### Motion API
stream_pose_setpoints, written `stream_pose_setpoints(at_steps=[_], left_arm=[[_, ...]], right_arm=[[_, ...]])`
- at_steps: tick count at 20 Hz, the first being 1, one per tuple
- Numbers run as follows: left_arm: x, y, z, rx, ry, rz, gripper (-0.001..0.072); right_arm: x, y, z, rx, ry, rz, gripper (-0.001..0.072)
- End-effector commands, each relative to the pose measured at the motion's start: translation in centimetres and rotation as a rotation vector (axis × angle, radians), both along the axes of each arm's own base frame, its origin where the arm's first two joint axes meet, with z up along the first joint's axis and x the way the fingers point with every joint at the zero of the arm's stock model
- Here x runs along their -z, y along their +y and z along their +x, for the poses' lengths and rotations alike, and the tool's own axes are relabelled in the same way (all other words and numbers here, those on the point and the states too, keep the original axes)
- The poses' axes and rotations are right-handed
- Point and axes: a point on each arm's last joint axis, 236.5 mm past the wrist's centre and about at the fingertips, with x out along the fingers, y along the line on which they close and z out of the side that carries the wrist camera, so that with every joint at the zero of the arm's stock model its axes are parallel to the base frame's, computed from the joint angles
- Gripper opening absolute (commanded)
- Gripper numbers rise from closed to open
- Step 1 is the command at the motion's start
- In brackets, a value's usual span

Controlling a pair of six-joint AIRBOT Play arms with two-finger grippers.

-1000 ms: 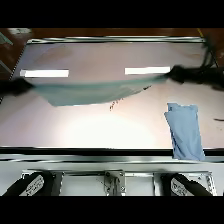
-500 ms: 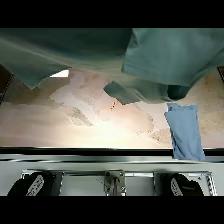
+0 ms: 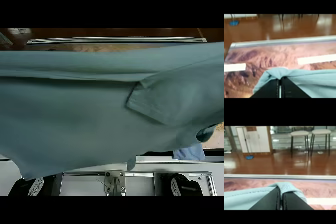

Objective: Fold the shirts.

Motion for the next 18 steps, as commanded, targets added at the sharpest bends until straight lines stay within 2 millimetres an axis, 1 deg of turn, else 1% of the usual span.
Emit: stream_pose_setpoints(at_steps=[1,2,3,4,6,7,8,9,10,12,14,15,16,17,18], left_arm=[[6.2,1.3,0.8,-0.026,0.234,-0.017,0.0038],[8.1,1.5,1.7,-0.023,0.294,-0.034,0.0038],[10.0,1.7,2.4,-0.022,0.349,-0.05,0.0038],[12.1,2.0,3.2,-0.021,0.411,-0.068,0.0038],[17.5,2.8,5.0,-0.028,0.57,-0.11,0.0038],[20.0,3.4,5.9,-0.042,0.635,-0.126,0.0038],[22.2,4.2,7.2,-0.059,0.681,-0.139,0.0038],[24.3,4.7,9.0,-0.068,0.711,-0.157,0.0038],[25.9,5.2,10.9,-0.072,0.729,-0.176,0.0038],[28.6,5.7,15.4,-0.065,0.747,-0.23,0.0039],[30.7,5.6,20.4,-0.025,0.708,-0.294,0.0039],[31.7,5.3,22.8,-0.001,0.681,-0.332,0.0039],[32.7,5.1,24.7,0.016,0.662,-0.365,0.0039],[33.9,5.2,26.5,0.025,0.645,-0.389,0.0039],[35.1,5.4,27.8,0.025,0.637,-0.403,0.0039]], right_arm=[[1.7,-1.9,0.1,0.082,0.076,0.026,0.0058],[3.0,-2.7,1.1,0.107,0.138,0.029,0.0058],[5.1,-3.1,2.2,0.117,0.234,0.02,0.0059],[7.9,-3.2,3.6,0.108,0.361,0.015,0.0058],[14.7,-3.6,6.9,0.079,0.653,0.014,0.0058],[17.7,-3.8,8.8,0.063,0.759,0.014,0.0058],[20.7,-3.9,11.1,0.043,0.845,0.018,0.0058],[23.4,-4.0,13.5,0.026,0.895,0.031,0.0059],[25.8,-3.9,16.1,0.017,0.919,0.042,0.0058],[30.0,-3.2,22.3,0.004,0.906,0.053,0.0059],[32.8,-1.4,27.9,-0.018,0.857,0.054,0.0059],[34.1,-0.5,30.1,-0.025,0.828,0.054,0.0059],[35.3,0.4,32.2,-0.028,0.799,0.057,0.0059],[36.4,1.0,33.9,-0.028,0.776,0.059,0.0059],[37.5,1.3,35.3,-0.023,0.755,0.062,0.006]])
